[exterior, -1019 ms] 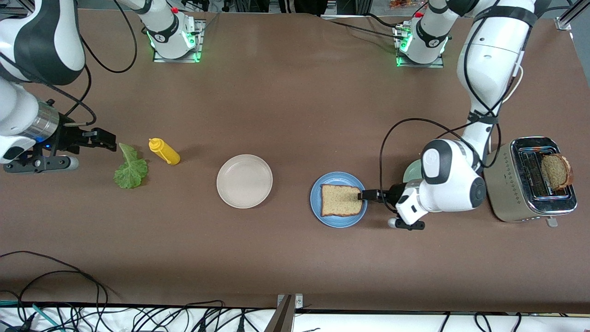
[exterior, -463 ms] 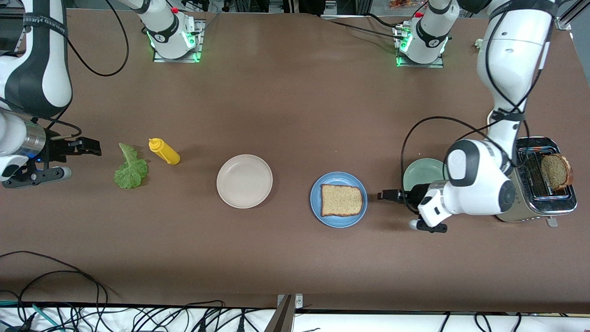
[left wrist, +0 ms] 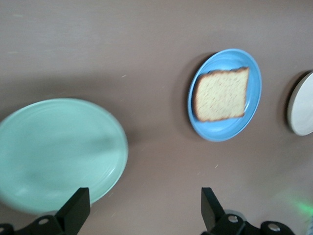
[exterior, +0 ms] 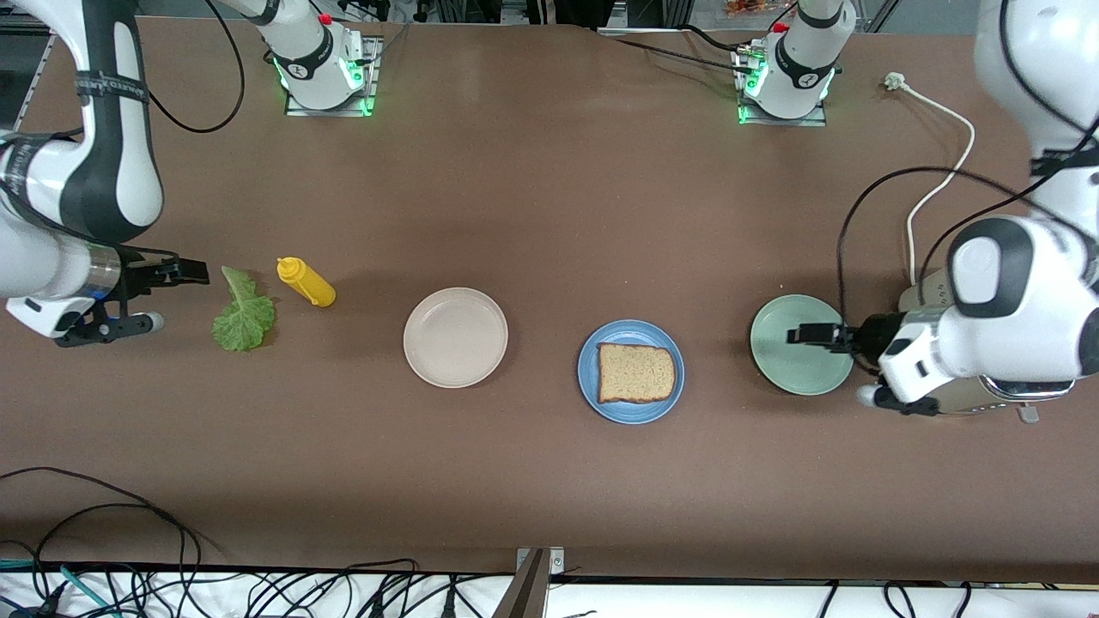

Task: Make sandwich in blue plate with both arms
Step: 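Grasp the lettuce leaf with the right gripper while the left gripper withdraws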

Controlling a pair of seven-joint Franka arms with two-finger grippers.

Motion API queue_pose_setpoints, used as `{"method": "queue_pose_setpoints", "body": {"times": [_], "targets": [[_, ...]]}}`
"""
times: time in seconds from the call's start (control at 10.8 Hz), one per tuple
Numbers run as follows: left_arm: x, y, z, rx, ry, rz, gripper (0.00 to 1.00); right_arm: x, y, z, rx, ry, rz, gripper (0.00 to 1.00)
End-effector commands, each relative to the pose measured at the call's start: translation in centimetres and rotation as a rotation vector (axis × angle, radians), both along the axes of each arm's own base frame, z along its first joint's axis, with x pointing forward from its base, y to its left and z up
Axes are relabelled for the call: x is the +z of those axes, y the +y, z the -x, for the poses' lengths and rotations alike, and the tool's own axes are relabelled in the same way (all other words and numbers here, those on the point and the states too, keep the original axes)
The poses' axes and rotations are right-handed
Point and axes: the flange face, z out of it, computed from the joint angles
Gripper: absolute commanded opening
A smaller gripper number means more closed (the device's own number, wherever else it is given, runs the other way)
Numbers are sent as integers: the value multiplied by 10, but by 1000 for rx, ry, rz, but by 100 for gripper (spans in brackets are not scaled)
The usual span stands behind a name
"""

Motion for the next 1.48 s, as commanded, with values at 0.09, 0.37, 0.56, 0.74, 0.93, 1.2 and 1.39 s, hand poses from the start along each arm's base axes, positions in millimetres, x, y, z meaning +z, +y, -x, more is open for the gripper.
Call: {"method": "queue_pose_setpoints", "body": {"times": [0.09, 0.37, 0.56, 0.74, 0.93, 1.2, 1.39], "targets": [[107, 14, 44, 4, 16, -230, 100, -72, -21, 18, 75, 74, 2, 100], [166, 0, 76, 36, 28, -370, 100, -128, -33, 21, 116, 108, 20, 100], [184, 1, 91, 20, 41, -416, 100, -157, -35, 27, 116, 111, 30, 100], [194, 1, 100, 11, 58, -433, 100, -181, -34, 31, 91, 139, 10, 100], [194, -4, 103, -5, 62, -450, 100, -200, -33, 34, 85, 145, -38, 100], [195, -9, 104, -20, 68, -450, 100, -210, -35, 37, 81, 156, -32, 89], [200, -11, 108, -25, 52, -473, 100, -210, -35, 36, 84, 154, -31, 53]]}}
